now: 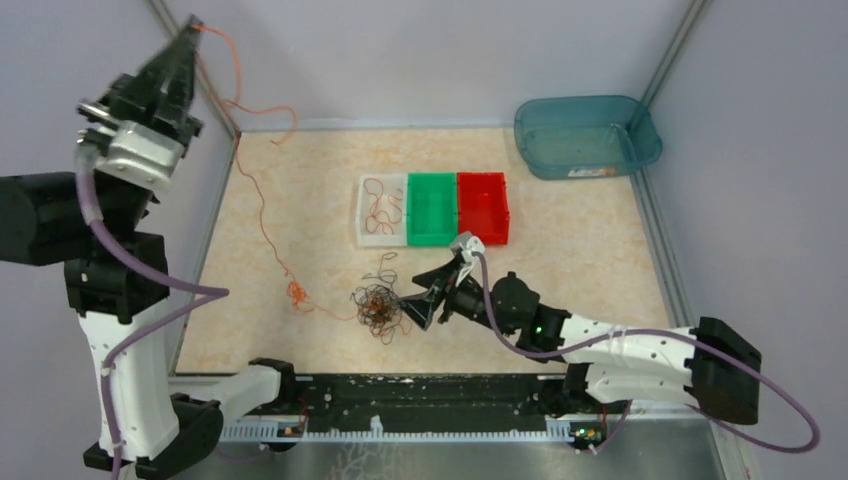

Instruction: Untangle the cables

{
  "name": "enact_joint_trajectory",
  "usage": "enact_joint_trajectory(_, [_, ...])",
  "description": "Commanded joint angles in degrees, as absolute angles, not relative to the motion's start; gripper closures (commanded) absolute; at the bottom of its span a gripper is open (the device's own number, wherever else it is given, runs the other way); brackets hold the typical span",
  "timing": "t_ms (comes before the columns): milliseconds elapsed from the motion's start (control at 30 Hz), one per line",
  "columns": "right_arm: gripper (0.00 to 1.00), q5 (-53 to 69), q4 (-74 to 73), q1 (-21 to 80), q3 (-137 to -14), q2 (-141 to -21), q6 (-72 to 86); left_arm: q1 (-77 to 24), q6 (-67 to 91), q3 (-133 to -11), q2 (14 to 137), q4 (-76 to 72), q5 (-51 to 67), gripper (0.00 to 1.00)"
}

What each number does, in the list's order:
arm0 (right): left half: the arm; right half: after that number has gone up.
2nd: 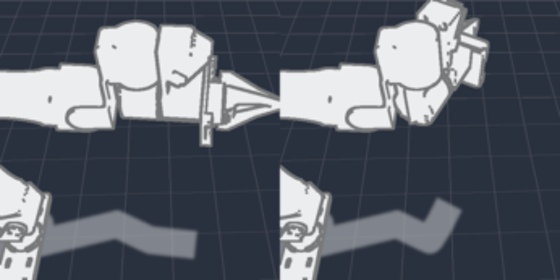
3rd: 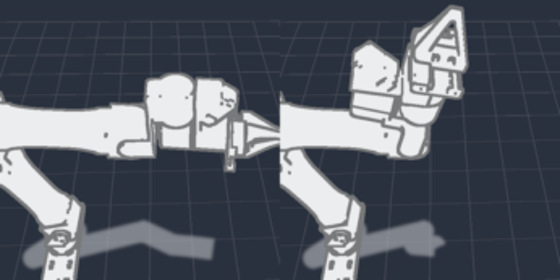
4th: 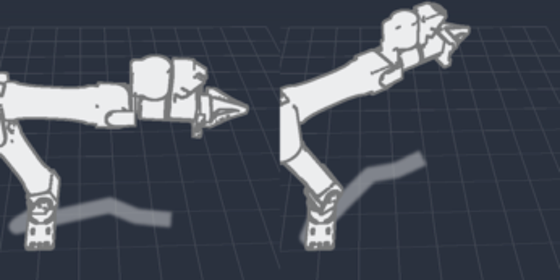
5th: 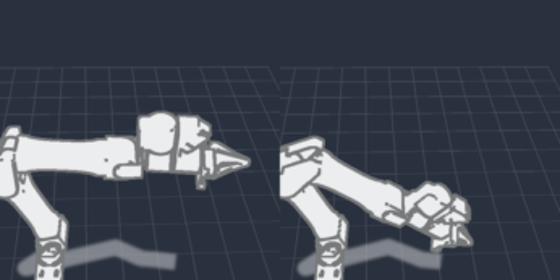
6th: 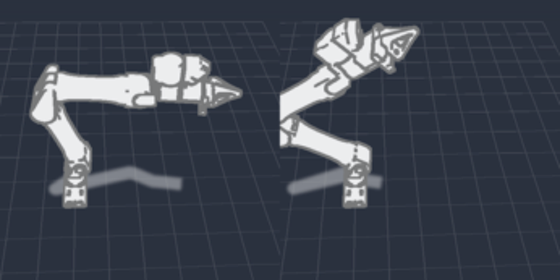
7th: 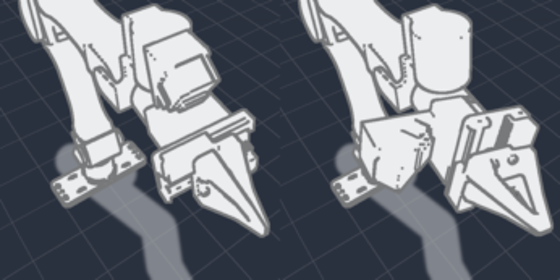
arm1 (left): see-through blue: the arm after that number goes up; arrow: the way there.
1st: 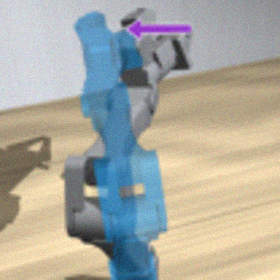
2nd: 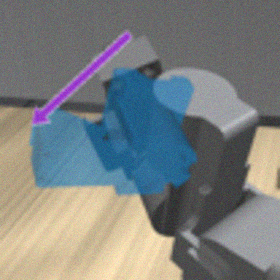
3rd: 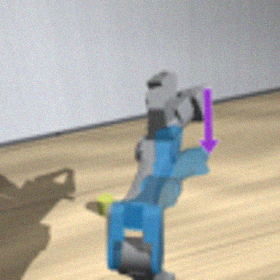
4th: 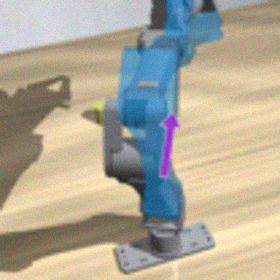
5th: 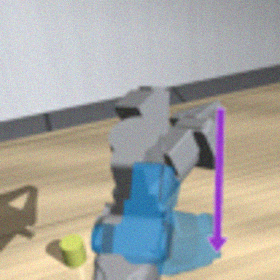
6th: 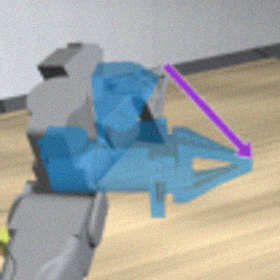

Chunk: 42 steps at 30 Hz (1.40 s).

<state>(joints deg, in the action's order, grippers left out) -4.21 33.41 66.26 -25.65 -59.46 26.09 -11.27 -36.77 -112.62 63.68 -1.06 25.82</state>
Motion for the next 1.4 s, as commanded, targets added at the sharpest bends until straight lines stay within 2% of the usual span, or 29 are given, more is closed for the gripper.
enact_joint_trajectory(0, [0.26,-0.9,26.5,66.6,-32.7,-57.3,19.8,-11.4,-24.3,-105.0,61.8,9.7,33.5,1.00])
enact_joint_trajectory(200, [0.32,5.3,28.1,66.6,-42.8,-66.4,12.6,-11.4,-22.0,-101.9,60.5,9.5,33.0,1.00])
enact_joint_trajectory(400, [0.36,6.5,35.1,66.6,-51.1,-81.0,9.1,-11.4,-21.5,-102.1,59.9,9.5,33.4,1.00])
enact_joint_trajectory(533, [0.43,0.3,35.9,66.6,-55.7,-89.2,7.6,-11.4,-21.4,-103.2,59.7,9.8,33.3,1.00])
enact_joint_trajectory(633, [0.45,-1.0,38.9,66.4,-55.7,-91.4,7.3,-11.4,-21.1,-104.0,59.4,10.0,33.6,1.00])
enact_joint_trajectory(800, [0.45,11.1,41.8,66.4,-56.2,-92.9,10.3,-11.4,-21.4,-103.9,58.9,10.1,33.8,1.00])
enact_joint_trajectory(1100, [0.47,13.5,41.2,66.4,-58.6,-98.0,12.0,-11.4,-22.2,-103.9,58.6,10.0,33.5,1.00])
enact_joint_trajectory(1200, [0.58,12.8,39.9,66.4,-60.2,-100.0,11.7,-11.4,-21.9,-104.1,58.7,9.9,33.4,1.00])
enact_joint_trajectory(1267, [0.75,12.1,40.1,66.4,-60.9,-100.9,11.1,-11.4,-21.5,-104.1,58.6,9.8,33.3,1.00])
enact_joint_trajectory(1367, [0.84,10.4,41.6,66.3,-60.9,-100.7,10.7,-11.4,-21.3,-103.8,58.2,10.4,33.2,1.00])
